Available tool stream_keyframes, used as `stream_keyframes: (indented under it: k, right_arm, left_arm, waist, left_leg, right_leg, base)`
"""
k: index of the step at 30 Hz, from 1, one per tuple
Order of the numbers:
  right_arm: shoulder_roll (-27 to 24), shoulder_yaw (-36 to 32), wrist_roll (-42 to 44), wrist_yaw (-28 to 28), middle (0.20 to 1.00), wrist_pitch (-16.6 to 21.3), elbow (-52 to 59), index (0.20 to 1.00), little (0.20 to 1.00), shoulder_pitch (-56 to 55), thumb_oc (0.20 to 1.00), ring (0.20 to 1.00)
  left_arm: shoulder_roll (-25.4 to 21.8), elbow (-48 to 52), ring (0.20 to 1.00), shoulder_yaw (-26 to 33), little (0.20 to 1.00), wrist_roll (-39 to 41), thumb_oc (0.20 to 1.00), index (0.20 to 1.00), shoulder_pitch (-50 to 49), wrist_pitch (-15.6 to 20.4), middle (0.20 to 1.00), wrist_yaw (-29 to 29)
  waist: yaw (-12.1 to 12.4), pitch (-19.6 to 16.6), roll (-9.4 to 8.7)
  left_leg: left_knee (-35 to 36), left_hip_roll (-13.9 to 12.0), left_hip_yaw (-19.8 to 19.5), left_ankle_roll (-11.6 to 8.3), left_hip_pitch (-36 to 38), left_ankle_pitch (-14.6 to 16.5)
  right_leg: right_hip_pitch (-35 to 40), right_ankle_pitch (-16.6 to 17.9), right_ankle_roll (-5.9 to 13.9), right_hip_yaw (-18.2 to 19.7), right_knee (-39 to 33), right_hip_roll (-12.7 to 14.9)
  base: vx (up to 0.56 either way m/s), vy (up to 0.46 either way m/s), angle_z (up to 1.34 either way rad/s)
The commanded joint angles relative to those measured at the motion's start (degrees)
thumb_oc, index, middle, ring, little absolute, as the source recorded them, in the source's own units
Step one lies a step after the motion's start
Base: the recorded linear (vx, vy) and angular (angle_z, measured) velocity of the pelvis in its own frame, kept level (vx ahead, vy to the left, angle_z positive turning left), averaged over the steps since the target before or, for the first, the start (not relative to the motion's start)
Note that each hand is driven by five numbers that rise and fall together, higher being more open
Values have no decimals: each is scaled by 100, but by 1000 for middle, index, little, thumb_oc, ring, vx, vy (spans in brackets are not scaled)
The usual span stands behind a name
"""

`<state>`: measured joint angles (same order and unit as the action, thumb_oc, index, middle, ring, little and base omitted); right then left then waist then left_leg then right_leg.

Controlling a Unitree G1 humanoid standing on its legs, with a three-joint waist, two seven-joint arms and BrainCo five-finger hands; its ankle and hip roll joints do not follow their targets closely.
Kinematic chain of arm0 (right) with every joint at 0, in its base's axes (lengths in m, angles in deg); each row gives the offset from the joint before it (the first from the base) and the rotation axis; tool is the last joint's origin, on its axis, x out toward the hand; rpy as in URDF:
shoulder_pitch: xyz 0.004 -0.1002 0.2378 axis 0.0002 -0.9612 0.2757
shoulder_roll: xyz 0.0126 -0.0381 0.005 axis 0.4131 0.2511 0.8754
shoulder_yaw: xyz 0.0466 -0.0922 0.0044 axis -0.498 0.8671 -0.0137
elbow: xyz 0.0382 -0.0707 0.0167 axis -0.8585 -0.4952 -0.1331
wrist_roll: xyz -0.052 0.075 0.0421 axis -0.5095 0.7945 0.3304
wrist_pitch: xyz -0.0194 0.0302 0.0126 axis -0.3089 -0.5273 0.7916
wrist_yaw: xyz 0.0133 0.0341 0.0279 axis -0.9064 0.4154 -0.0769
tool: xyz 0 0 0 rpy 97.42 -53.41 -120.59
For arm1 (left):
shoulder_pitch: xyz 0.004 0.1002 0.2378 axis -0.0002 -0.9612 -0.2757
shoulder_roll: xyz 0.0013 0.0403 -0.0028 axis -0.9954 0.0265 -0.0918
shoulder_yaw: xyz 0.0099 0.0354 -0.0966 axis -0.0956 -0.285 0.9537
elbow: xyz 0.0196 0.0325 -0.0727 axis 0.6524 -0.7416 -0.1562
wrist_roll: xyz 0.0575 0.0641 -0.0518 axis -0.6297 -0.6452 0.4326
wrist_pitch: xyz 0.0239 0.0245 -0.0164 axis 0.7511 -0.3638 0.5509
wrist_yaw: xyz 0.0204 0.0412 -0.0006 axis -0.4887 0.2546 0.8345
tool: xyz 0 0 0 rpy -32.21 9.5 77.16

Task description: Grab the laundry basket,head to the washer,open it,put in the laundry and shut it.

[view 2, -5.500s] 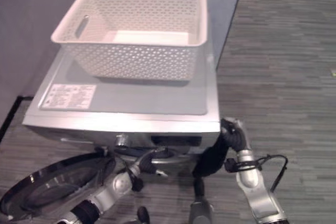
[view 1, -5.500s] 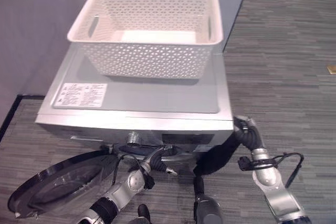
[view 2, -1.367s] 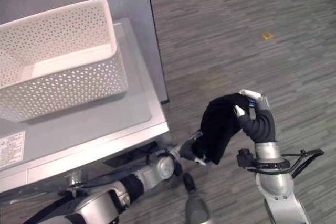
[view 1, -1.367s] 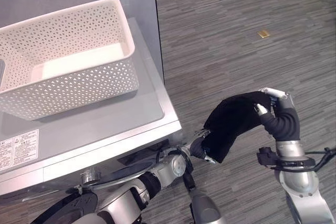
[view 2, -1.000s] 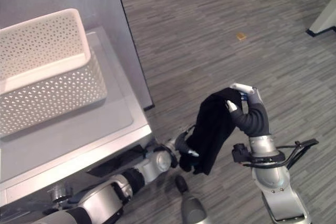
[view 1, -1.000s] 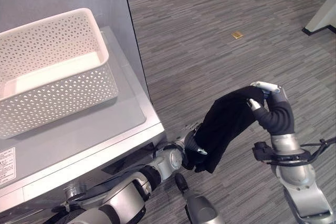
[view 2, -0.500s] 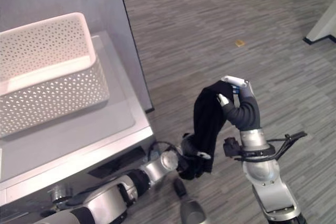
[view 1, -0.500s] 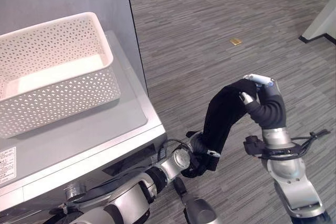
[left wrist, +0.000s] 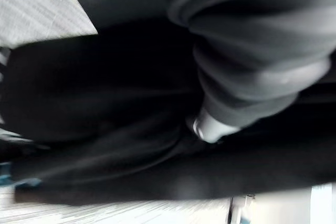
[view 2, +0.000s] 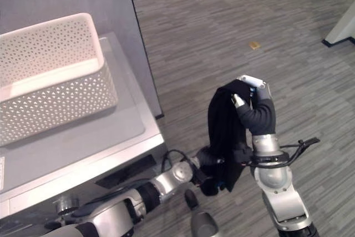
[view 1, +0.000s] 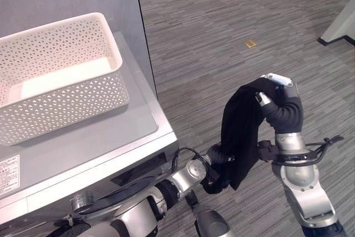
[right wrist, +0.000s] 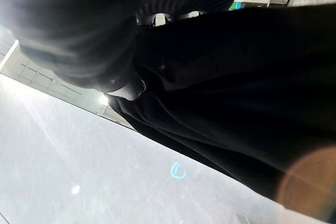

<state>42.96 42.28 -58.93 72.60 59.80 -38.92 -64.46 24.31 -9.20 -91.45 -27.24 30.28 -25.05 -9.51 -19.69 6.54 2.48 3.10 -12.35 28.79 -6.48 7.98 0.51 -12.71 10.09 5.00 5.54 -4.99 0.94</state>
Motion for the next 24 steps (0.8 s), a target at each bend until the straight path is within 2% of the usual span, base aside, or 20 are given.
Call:
stream_keyframes:
  k: [1, 8, 9, 10, 12, 15, 16, 19, 22, 24]
  right_arm:
    - [-24, 37, 179, -139, 200, 300, 51, 200, 200, -197, 200, 200]
    - [-45, -48, 307, -43, 200, 189, -303, 200, 200, -620, 200, 200]
    - [-70, -138, 317, -12, 812, 98, -502, 812, 812, -808, 812, 812]
    - [-88, -182, 387, 13, 1000, 55, -621, 1000, 1000, -880, 1000, 1000]
    - [-81, -219, 519, 60, 1000, 18, -811, 1000, 1000, -991, 1000, 1000]
    - [-260, -557, 213, -4, 1000, -183, -1242, 1000, 1000, -1270, 1000, 1000]
    - [-182, -758, 292, -129, 1000, -187, -1542, 1000, 1000, -1360, 1000, 1000]
    - [-49, -1162, -254, -495, 1000, -299, -2294, 1000, 1000, -1454, 1000, 1000]
    - [35, -1322, -739, -843, 1000, -393, -3163, 1000, 1000, -1527, 1000, 1000]
    - [95, -1286, -749, -916, 1000, -396, -3537, 1000, 1000, -1499, 1000, 1000]
  left_arm:
    - [1020, -294, 200, 401, 200, 258, 200, 200, 84, 431, 200, 113]
    - [780, -120, 200, 463, 200, 345, 200, 200, 90, 482, 200, 111]
    - [679, -92, 200, 469, 200, 362, 200, 200, 33, 473, 200, 58]
    - [625, -88, 200, 463, 200, 378, 200, 200, -36, 459, 200, 31]
    - [577, -95, 200, 444, 200, 404, 200, 200, -122, 435, 200, -18]
    - [481, -140, 200, 405, 200, 321, 200, 200, -322, 364, 200, -119]
    - [422, -124, 200, 323, 200, 246, 200, 200, -426, 343, 200, -156]
    - [150, 118, 200, 349, 200, 187, 200, 200, -597, 351, 200, -257]
    - [-108, 304, 200, 427, 200, 152, 200, 200, -734, 387, 200, -317]
    - [-217, 416, 200, 440, 200, 184, 200, 200, -792, 413, 200, -354]
  waist:
    - [-108, -421, -76]
    - [-87, -399, -84]
    - [-80, -390, -80]
    - [-68, -378, -81]
    - [-57, -364, -83]
    - [-48, -263, -100]
    - [-49, -205, -85]
    - [-38, -118, 35]
    - [33, -37, 129]
    - [46, 3, 141]
  left_leg:
    - [190, -839, -185, -654, -24, -1508]
    - [190, -889, -204, -689, -60, -1589]
    - [190, -905, -213, -696, -80, -1603]
    - [190, -908, -228, -697, -99, -1614]
    - [190, -910, -258, -696, -124, -1623]
    - [190, -922, -349, -714, -224, -1699]
    - [190, -905, -415, -707, -285, -1712]
    - [177, -892, -482, -719, -318, -1755]
    - [157, -883, -553, -743, -345, -1814]
    - [152, -884, -596, -747, -382, -1834]
  right_leg:
    - [960, -837, 161, -370, -1, -6]
    - [950, -846, 160, -434, -1, -15]
    - [934, -853, 161, -459, -1, -6]
    - [927, -852, 161, -479, -1, 0]
    - [913, -851, 162, -518, -1, 14]
    - [876, -872, 181, -633, -1, 49]
    - [866, -887, 186, -707, -1, 86]
    - [858, -963, 192, -809, -1, 124]
    - [845, -1010, 186, -887, -1, 134]
    - [829, -1024, 186, -915, -1, 142]
  base:
    - [35, -26, -1]
    - [-1, -1, 0]
    - [-14, -6, 3]
    - [0, 0, 0]
    - [-25, -11, 8]
    - [-42, -16, 36]
    - [-25, 7, 46]
    - [8, 17, 24]
    - [12, 21, 20]
    - [-23, 9, 10]
